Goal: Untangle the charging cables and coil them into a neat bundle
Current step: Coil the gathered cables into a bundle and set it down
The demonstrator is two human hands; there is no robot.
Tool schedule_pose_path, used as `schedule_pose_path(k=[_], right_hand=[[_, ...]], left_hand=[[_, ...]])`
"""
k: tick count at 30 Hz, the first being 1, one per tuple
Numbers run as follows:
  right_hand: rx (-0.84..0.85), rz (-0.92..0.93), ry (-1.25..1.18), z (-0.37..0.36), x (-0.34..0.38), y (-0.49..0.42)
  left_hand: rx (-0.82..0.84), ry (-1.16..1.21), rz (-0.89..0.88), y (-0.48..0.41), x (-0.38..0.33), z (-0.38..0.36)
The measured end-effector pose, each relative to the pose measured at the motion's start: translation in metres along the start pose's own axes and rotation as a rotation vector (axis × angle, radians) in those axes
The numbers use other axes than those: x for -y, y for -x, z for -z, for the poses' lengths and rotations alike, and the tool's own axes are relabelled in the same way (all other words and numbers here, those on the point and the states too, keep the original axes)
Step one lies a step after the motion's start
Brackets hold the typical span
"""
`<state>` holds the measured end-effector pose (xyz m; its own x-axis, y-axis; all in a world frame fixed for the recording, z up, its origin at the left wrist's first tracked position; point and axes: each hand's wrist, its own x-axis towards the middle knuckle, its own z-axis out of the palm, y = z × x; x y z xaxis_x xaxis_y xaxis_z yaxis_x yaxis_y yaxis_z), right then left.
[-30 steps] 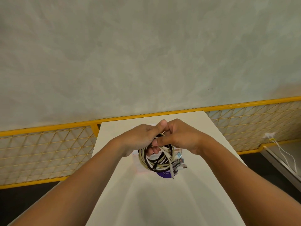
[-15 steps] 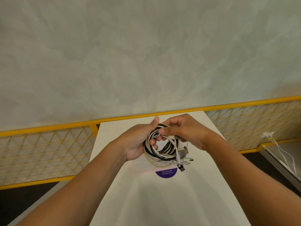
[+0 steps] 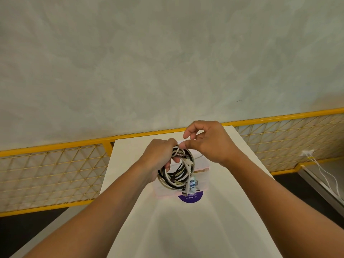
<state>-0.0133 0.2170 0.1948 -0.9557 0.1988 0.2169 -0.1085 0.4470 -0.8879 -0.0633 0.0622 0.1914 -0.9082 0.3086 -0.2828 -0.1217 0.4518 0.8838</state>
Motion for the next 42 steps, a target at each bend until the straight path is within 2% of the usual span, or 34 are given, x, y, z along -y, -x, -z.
schedule_pose_path(k=[7, 12, 16, 19, 22, 25, 29, 34, 40, 42], right_hand=[[-0.047, 0.053, -0.036, -0.003, -0.007, -0.002], [-0.017, 0.048, -0.188, -0.002, -0.013, 0.001], [0.057, -0.054, -0.39, -0.002, -0.017, 0.006], [0.154, -0.141, -0.494, -0.003, -0.019, 0.007], [0.215, -0.222, -0.578, -0.003, -0.016, 0.008], [0.273, -0.214, -0.695, -0.005, -0.016, 0.008], [0.253, -0.239, -0.831, -0.007, -0.019, 0.009], [0.25, -0.248, -0.827, -0.013, -0.031, 0.007], [0.31, -0.308, -0.931, 0.0, -0.017, 0.006], [0.328, -0.26, -0.807, 0.005, -0.007, 0.009]], left_hand=[[0.042, -0.04, -0.038, 0.002, -0.001, 0.007], [0.132, 0.096, -0.075, 0.007, -0.009, 0.012], [0.202, 0.269, -0.078, 0.012, -0.011, 0.014], [0.216, 0.315, -0.104, 0.014, -0.01, 0.013], [0.198, 0.348, -0.147, 0.011, -0.008, 0.012], [0.174, 0.434, -0.164, 0.009, -0.007, 0.013], [0.164, 0.571, -0.133, 0.009, -0.007, 0.015], [0.188, 0.729, -0.094, 0.005, -0.007, 0.02], [0.045, 0.763, -0.073, 0.007, -0.008, 0.018], [-0.024, 0.722, -0.08, 0.005, -0.008, 0.017]])
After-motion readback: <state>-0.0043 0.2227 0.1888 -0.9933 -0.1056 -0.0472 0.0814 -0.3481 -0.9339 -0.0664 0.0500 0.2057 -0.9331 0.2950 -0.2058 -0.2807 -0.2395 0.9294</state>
